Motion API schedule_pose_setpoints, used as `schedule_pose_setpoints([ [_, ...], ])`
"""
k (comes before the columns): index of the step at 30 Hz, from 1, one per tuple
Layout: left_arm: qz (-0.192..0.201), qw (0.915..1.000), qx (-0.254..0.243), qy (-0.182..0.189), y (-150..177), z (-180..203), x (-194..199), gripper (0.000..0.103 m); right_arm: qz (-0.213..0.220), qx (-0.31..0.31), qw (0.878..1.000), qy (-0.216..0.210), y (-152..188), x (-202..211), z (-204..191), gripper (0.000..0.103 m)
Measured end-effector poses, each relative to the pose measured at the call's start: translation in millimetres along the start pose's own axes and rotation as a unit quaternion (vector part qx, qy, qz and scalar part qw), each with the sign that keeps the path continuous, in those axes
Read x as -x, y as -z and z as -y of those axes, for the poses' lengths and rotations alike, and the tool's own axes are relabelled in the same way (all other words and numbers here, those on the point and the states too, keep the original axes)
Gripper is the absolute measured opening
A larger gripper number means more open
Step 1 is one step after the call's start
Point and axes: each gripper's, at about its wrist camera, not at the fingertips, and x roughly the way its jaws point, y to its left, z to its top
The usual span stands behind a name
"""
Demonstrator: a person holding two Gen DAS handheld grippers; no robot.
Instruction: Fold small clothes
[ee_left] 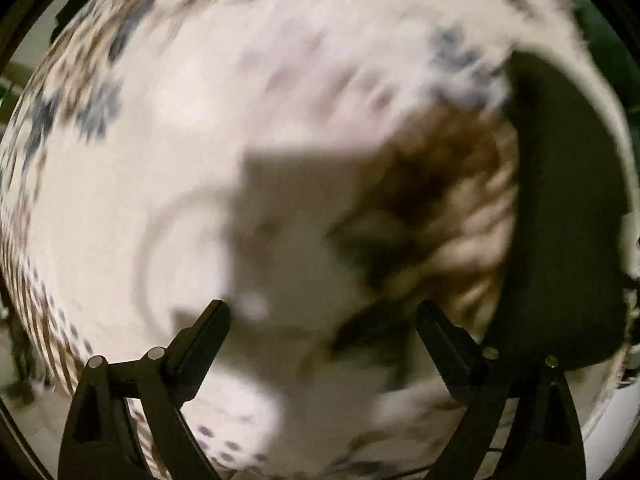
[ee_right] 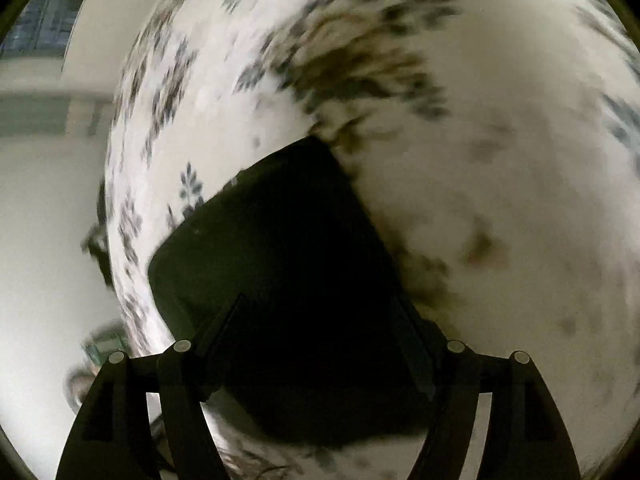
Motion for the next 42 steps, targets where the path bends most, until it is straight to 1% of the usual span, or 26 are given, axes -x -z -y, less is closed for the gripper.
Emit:
schedule_pose_setpoints([
  [1,-0.007,1.0000,-0.003,-0.005,3,-1,-11,0.095,-0.019,0.010,1.000,0.004,-7,-18,-4,0.067],
  [2,-0.003,0.9999,-0.007,-0.010,3,0,-16,0.097,-0.037,0.018,0.999,0.010,-12,-34,-8,0.024],
  [3,-0.001,0.9999,-0.008,-0.009,2,1,-19,0.103,-0.044,0.025,0.999,0.014,-13,-41,-9,0.001],
  [4,-0.004,0.9999,-0.007,-0.011,-1,3,-24,0.103,-0.038,0.037,0.998,0.031,-14,-42,-14,0.002],
  [6,-0.015,0.9996,-0.007,-0.022,-7,6,-34,0.103,0.027,0.056,0.997,0.045,-18,-20,-22,0.002],
  [8,-0.018,0.9995,0.000,-0.024,-10,6,-38,0.103,0.079,0.045,0.995,0.051,-29,7,-18,0.002],
  [9,-0.018,0.9995,0.000,-0.026,-11,6,-38,0.103,0.078,0.034,0.995,0.043,-33,10,-15,0.002],
  [12,-0.018,0.9996,-0.001,-0.023,-13,6,-40,0.103,0.016,0.003,1.000,0.001,-44,1,0,0.003],
  [13,-0.022,0.9995,-0.001,-0.023,-14,7,-40,0.103,0.005,0.005,1.000,0.008,-41,2,5,0.011],
  [14,-0.028,0.9993,0.000,-0.024,-16,6,-39,0.103,-0.002,0.008,1.000,0.019,-34,7,11,0.026],
  [15,-0.033,0.9991,0.001,-0.026,-14,5,-36,0.103,-0.003,0.004,1.000,0.012,-26,12,19,0.036],
  [16,-0.038,0.9988,0.002,-0.030,-15,3,-34,0.103,-0.005,-0.005,1.000,0.000,-18,15,27,0.053],
  [18,-0.036,0.9987,0.005,-0.037,-17,8,-27,0.103,-0.027,-0.028,0.999,-0.012,2,12,39,0.062],
  [21,-0.020,0.9988,0.010,-0.042,-16,13,-17,0.103,-0.077,-0.058,0.995,-0.024,33,-4,62,0.062],
  [22,-0.013,0.9990,0.011,-0.042,-16,15,-12,0.103,-0.084,-0.070,0.994,-0.029,41,-12,66,0.058],
  [23,-0.007,0.9991,0.012,-0.041,-17,18,-7,0.103,-0.066,-0.081,0.994,-0.036,50,-15,70,0.012],
  [25,0.004,0.9993,0.013,-0.036,-18,24,3,0.103,-0.030,-0.074,0.996,-0.033,58,-10,66,0.008],
  [28,0.020,0.9995,0.009,-0.024,-21,34,20,0.103,0.029,-0.070,0.997,-0.019,72,25,56,0.007],
  [29,0.024,0.9995,0.005,-0.018,-22,39,24,0.103,0.032,-0.074,0.997,-0.008,77,31,57,0.007],
  [33,0.038,0.9991,-0.015,-0.006,-26,55,36,0.103,-0.033,-0.102,0.994,0.020,91,9,80,0.009],
  [34,0.043,0.9988,-0.022,-0.007,-27,59,39,0.103,-0.040,-0.122,0.992,0.011,94,8,90,0.018],
  [35,0.045,0.9986,-0.025,-0.005,-29,62,41,0.103,-0.038,-0.150,0.988,-0.005,97,12,99,0.039],
  [37,0.046,0.9986,-0.027,0.003,-29,64,43,0.103,-0.021,-0.204,0.978,-0.038,106,17,112,0.062],
  [38,0.045,0.9986,-0.027,0.007,-29,66,44,0.103,-0.016,-0.242,0.967,-0.075,114,18,121,0.066],
  [40,0.047,0.9985,-0.027,0.008,-28,68,42,0.103,-0.034,-0.296,0.944,-0.143,123,1,127,0.071],
  [42,0.044,0.9987,-0.026,0.006,-27,73,37,0.103,-0.028,-0.312,0.934,-0.173,120,-18,124,0.071],
])
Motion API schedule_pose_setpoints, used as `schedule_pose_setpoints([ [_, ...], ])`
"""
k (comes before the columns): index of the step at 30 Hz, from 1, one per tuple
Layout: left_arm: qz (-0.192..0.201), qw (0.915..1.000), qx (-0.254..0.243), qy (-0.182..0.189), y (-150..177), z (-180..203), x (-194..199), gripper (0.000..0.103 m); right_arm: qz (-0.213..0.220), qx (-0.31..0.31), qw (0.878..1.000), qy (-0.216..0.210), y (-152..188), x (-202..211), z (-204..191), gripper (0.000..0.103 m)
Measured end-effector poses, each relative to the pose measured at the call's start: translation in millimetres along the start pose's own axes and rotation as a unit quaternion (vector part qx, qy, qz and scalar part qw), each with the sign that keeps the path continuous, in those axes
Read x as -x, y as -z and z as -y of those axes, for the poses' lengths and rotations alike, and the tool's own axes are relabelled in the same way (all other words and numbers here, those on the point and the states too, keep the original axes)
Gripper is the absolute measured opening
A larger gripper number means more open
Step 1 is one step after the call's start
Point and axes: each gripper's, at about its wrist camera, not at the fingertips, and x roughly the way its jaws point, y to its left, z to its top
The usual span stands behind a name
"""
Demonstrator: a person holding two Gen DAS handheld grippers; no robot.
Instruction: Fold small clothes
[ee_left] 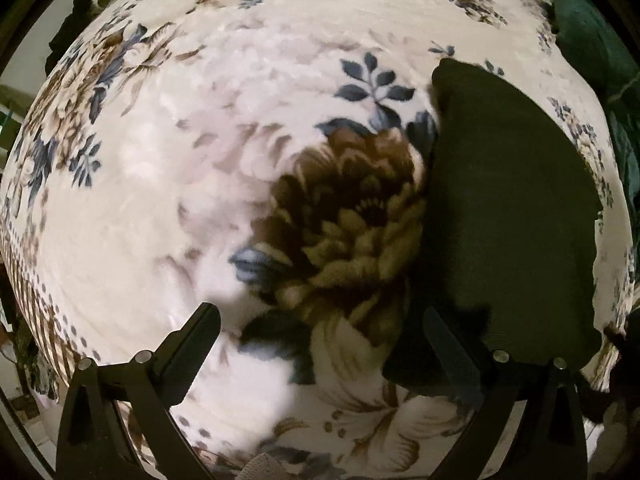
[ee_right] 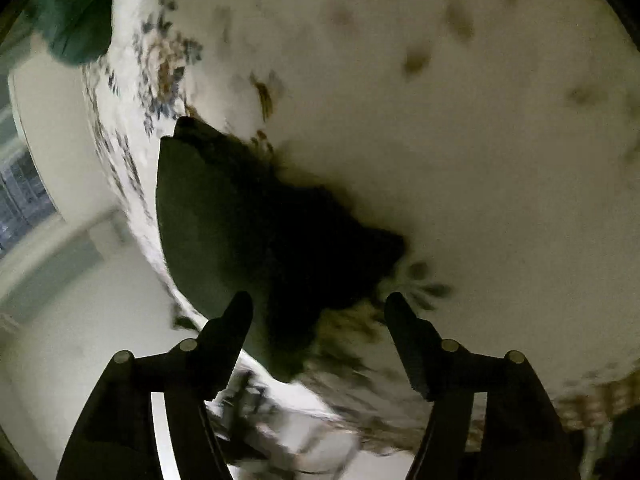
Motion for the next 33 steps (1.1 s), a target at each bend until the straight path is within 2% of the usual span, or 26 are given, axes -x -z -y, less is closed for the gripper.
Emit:
schedule_pose_setpoints([
  [2,-0.002,1.0000,0.009,0.003,6,-2,-4,0.103,0.011,0.032,0.999,0.003,-9,-24,-12,0.066],
  [3,-0.004,0.9999,0.015,0.007,6,-3,-5,0.103,0.023,0.041,0.999,0.002,-11,-31,-16,0.055],
  [4,-0.004,0.9998,0.018,0.010,7,-5,-5,0.103,0.028,0.054,0.998,0.004,-13,-39,-22,0.030],
  [6,-0.002,0.9996,0.025,0.013,13,-13,-4,0.103,0.021,0.082,0.993,-0.078,-15,-38,-28,0.027],
  [7,0.000,0.9996,0.024,0.014,14,-15,-4,0.103,0.004,0.095,0.983,-0.158,-13,-34,-30,0.025],
  [8,0.001,0.9996,0.023,0.015,14,-16,-5,0.103,-0.009,0.108,0.976,-0.191,-12,-32,-32,0.025],
  [9,0.001,0.9996,0.022,0.015,17,-22,-4,0.103,-0.015,0.118,0.973,-0.199,-14,-31,-30,0.025],
  [10,0.002,0.9996,0.023,0.016,18,-23,-5,0.103,-0.011,0.115,0.977,-0.179,-19,-31,-21,0.026],
  [11,0.002,0.9995,0.025,0.018,17,-23,-5,0.103,-0.001,0.099,0.990,-0.099,-29,-32,-6,0.032],
  [12,0.002,0.9995,0.026,0.021,15,-24,-3,0.103,-0.002,0.089,0.994,-0.063,-35,-33,3,0.032],
  [13,0.005,0.9993,0.026,0.025,11,-30,-1,0.103,-0.011,0.070,0.995,-0.076,-40,-31,13,0.033],
  [14,0.014,0.9992,0.025,0.029,7,-26,7,0.103,-0.006,0.067,0.996,-0.065,-40,-22,12,0.039],
  [15,0.024,0.9988,0.023,0.035,1,-17,18,0.103,0.006,0.081,0.996,-0.043,-37,-13,5,0.043],
  [16,0.031,0.9984,0.022,0.041,-6,-13,21,0.103,0.032,0.108,0.994,-0.007,-32,2,-8,0.056],
  [17,0.042,0.9977,0.020,0.049,-15,-7,24,0.103,0.057,0.129,0.990,0.021,-29,13,-19,0.065],
  [18,0.049,0.9972,0.017,0.054,-24,3,29,0.103,0.089,0.160,0.982,0.041,-24,27,-38,0.066],
  [20,0.066,0.9956,0.003,0.067,-53,20,28,0.103,0.105,0.208,0.971,0.053,-29,34,-73,0.066],
  [23,0.067,0.9948,-0.019,0.074,-97,45,7,0.103,0.098,0.292,0.949,0.071,-46,14,-135,0.066],
  [26,0.027,0.9952,-0.006,0.094,-126,55,-25,0.102,0.077,0.364,0.917,0.142,-70,-42,-185,0.066],
  [27,0.031,0.9937,0.005,0.108,-129,55,-27,0.089,0.064,0.382,0.905,0.175,-76,-61,-195,0.066],
  [28,0.043,0.9911,0.019,0.124,-133,53,-26,0.049,0.049,0.395,0.897,0.191,-81,-76,-202,0.066],
  [29,0.049,0.9881,0.028,0.144,-136,52,-26,0.021,0.032,0.405,0.892,0.200,-84,-93,-209,0.056],
  [30,0.048,0.9864,0.037,0.153,-139,52,-25,0.012,0.033,0.416,0.887,0.195,-82,-94,-211,0.041],
  [31,0.051,0.9856,0.042,0.156,-140,52,-24,0.012,0.049,0.435,0.878,0.192,-78,-94,-219,0.010],
  [32,0.058,0.9856,0.041,0.154,-138,52,-22,0.012,0.067,0.448,0.870,0.196,-73,-91,-226,0.010],
  [33,0.061,0.9857,0.039,0.152,-135,53,-21,0.012,0.077,0.452,0.867,0.194,-71,-88,-230,0.010],
])
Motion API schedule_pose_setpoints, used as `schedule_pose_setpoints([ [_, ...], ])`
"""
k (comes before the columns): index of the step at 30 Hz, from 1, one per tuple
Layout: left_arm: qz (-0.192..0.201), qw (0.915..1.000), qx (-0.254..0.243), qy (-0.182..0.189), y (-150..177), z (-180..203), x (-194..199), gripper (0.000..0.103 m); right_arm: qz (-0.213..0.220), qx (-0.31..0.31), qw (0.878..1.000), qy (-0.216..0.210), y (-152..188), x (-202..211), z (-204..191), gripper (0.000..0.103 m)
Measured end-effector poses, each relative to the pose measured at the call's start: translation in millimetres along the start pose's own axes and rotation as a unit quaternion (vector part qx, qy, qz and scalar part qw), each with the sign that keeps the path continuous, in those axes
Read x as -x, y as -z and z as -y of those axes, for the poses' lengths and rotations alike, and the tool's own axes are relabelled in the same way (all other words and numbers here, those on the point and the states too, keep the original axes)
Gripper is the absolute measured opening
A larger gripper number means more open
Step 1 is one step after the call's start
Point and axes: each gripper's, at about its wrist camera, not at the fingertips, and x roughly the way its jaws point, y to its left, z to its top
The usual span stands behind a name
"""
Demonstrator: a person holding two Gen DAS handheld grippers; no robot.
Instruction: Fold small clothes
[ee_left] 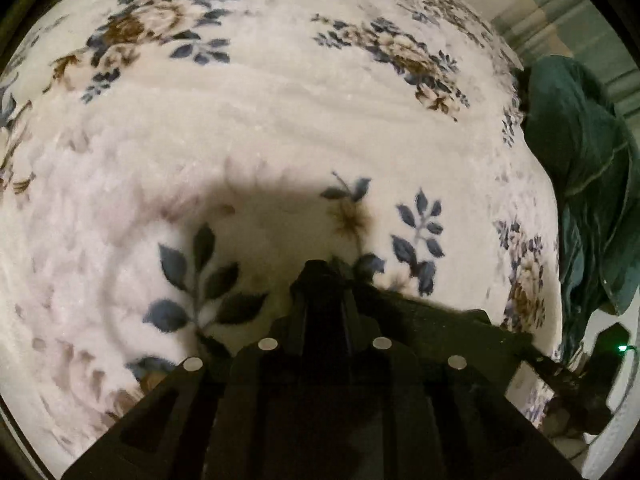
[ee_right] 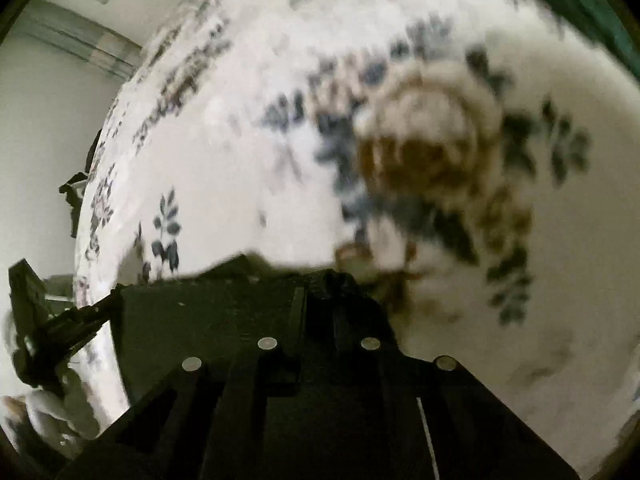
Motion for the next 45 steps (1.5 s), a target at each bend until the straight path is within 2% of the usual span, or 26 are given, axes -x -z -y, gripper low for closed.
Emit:
schedule_pose_setpoints([
  [3,0.006,1.0000,-0.007,-0.001,1,2,0,0.011,0.031,-0.011,0.999,0.004,-5,21,-3,0.009],
  [7,-0.022,0.9997,0.001,-0.010,-12,0,-24,0.012,0.040,0.003,0.999,0.033,-9,24,-9,0.008],
  [9,-0.037,0.9992,0.006,-0.011,-16,0,-30,0.012,0.020,-0.003,0.999,0.048,-19,2,-6,0.008],
  [10,-0.044,0.9990,0.003,-0.011,-17,1,-30,0.015,-0.004,-0.014,0.998,0.053,-23,-13,-1,0.008],
  [12,-0.054,0.9985,0.005,-0.001,-18,0,-22,0.017,-0.045,-0.054,0.997,0.024,-28,-29,13,0.009],
  [13,-0.060,0.9981,0.006,0.014,-17,-2,-15,0.023,-0.055,-0.083,0.995,-0.001,-30,-28,24,0.018],
  [14,-0.064,0.9976,0.000,0.025,-15,-4,-8,0.027,-0.064,-0.110,0.991,-0.029,-32,-21,35,0.039],
  [15,-0.062,0.9976,-0.007,0.029,-12,-6,-2,0.043,-0.067,-0.122,0.989,-0.049,-31,-15,43,0.049],
  [16,-0.056,0.9975,-0.014,0.040,-6,-9,6,0.076,-0.069,-0.133,0.986,-0.080,-29,-5,55,0.067],
  [17,-0.052,0.9971,-0.016,0.053,2,-13,12,0.093,-0.073,-0.133,0.984,-0.097,-25,3,64,0.076],
  [18,-0.054,0.9969,-0.015,0.056,8,-17,14,0.103,-0.080,-0.130,0.982,-0.108,-21,5,70,0.078],
  [20,-0.076,0.9944,-0.014,0.072,27,-25,6,0.103,-0.132,-0.119,0.977,-0.118,-2,-3,85,0.078],
  [23,-0.126,0.9896,-0.010,0.070,55,-34,-19,0.103,-0.189,-0.095,0.967,-0.143,28,-27,91,0.079],
  [25,-0.123,0.9889,-0.014,0.082,65,-33,-24,0.103,-0.189,-0.094,0.962,-0.172,37,-33,89,0.080],
  [27,-0.117,0.9891,-0.020,0.088,68,-27,-26,0.103,-0.209,-0.103,0.947,-0.221,44,-44,82,0.080],
  [30,-0.125,0.9870,-0.024,0.098,64,-20,-34,0.103,-0.223,-0.080,0.943,-0.234,51,-59,65,0.084],
  [32,-0.129,0.9857,-0.032,0.103,60,-14,-38,0.103,-0.231,-0.083,0.936,-0.252,50,-62,61,0.085],
  [35,-0.118,0.9839,-0.047,0.126,58,-5,-34,0.100,-0.255,-0.077,0.916,-0.301,57,-61,51,0.082],
  [36,-0.111,0.9837,-0.052,0.132,58,-2,-31,0.077,-0.265,-0.064,0.917,-0.292,62,-63,43,0.082],
  [37,-0.109,0.9843,-0.056,0.127,58,0,-31,0.049,-0.266,-0.055,0.922,-0.276,66,-65,39,0.076],
  [38,-0.108,0.9849,-0.055,0.123,57,1,-30,0.044,-0.265,-0.054,0.926,-0.265,67,-67,37,0.061],
  [39,-0.103,0.9845,-0.046,0.134,54,0,-26,0.032,-0.260,-0.059,0.932,-0.246,68,-67,39,0.051],
  [41,-0.099,0.9836,-0.036,0.146,50,-1,-18,0.026,-0.236,-0.072,0.938,-0.242,66,-57,47,0.035],
  [45,-0.092,0.9814,-0.064,0.156,36,18,1,0.023,-0.203,-0.068,0.948,-0.235,66,-26,45,0.027],
])
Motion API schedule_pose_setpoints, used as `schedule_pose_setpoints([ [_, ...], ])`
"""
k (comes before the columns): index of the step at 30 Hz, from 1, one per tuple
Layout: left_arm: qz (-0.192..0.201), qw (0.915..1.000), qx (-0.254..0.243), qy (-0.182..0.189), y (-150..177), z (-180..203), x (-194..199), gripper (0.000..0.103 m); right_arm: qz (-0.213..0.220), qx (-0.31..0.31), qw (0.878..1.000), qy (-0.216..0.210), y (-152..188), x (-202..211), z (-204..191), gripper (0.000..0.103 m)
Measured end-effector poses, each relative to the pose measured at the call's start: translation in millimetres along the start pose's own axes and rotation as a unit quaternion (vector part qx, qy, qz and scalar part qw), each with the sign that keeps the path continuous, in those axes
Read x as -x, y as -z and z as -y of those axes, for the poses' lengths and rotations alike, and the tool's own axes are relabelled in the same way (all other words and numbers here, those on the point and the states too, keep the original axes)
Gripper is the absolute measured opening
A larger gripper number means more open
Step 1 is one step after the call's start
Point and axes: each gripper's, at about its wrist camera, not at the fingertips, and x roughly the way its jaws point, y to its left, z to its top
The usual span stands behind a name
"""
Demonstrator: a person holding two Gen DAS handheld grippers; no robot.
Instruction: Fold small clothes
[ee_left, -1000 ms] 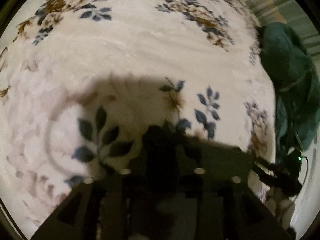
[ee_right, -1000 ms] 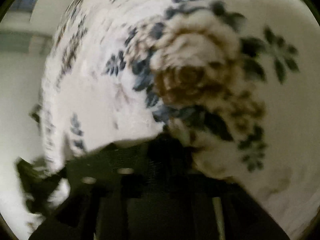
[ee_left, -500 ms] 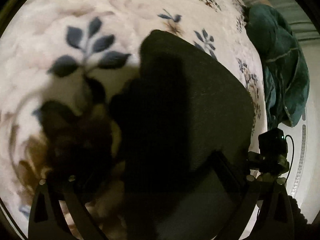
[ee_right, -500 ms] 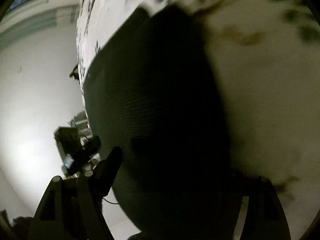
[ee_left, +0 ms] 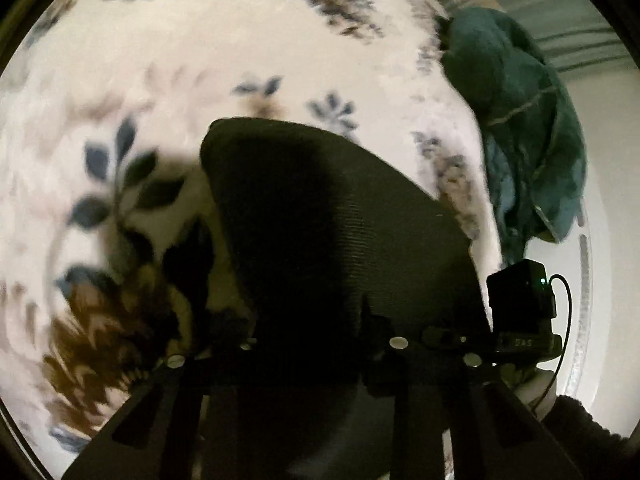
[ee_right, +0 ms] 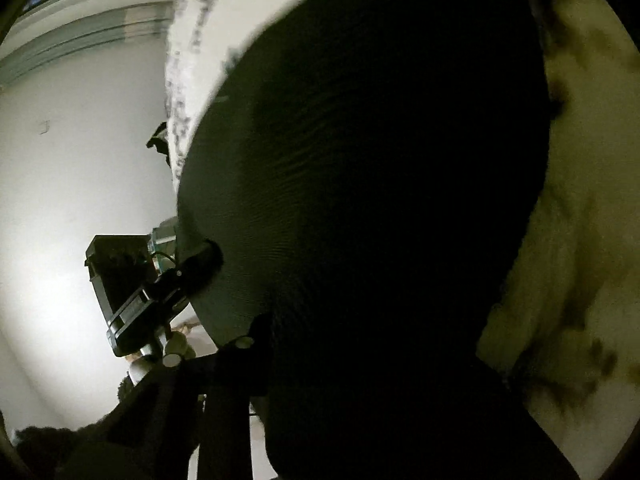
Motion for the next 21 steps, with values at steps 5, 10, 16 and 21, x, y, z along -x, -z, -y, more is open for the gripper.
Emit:
schedule_pose_setpoints([
  [5,0.011,0.9995,-0.019,0.024,-52,22,24,0.023,0.041,0.015,0.999,-0.006,-1,36,-32,0.024],
  [10,0.030,0.9974,-0.060,0.024,-141,46,35,0.023,0.086,0.028,0.996,-0.022,-44,71,-70,0.024],
  [16,0.044,0.9935,-0.105,0.002,-270,56,12,0.023,0.138,0.039,0.990,-0.007,-152,96,-103,0.024],
  [21,0.025,0.9928,-0.111,-0.037,-359,44,-34,0.033,0.163,0.031,0.986,0.015,-249,105,-99,0.024],
])
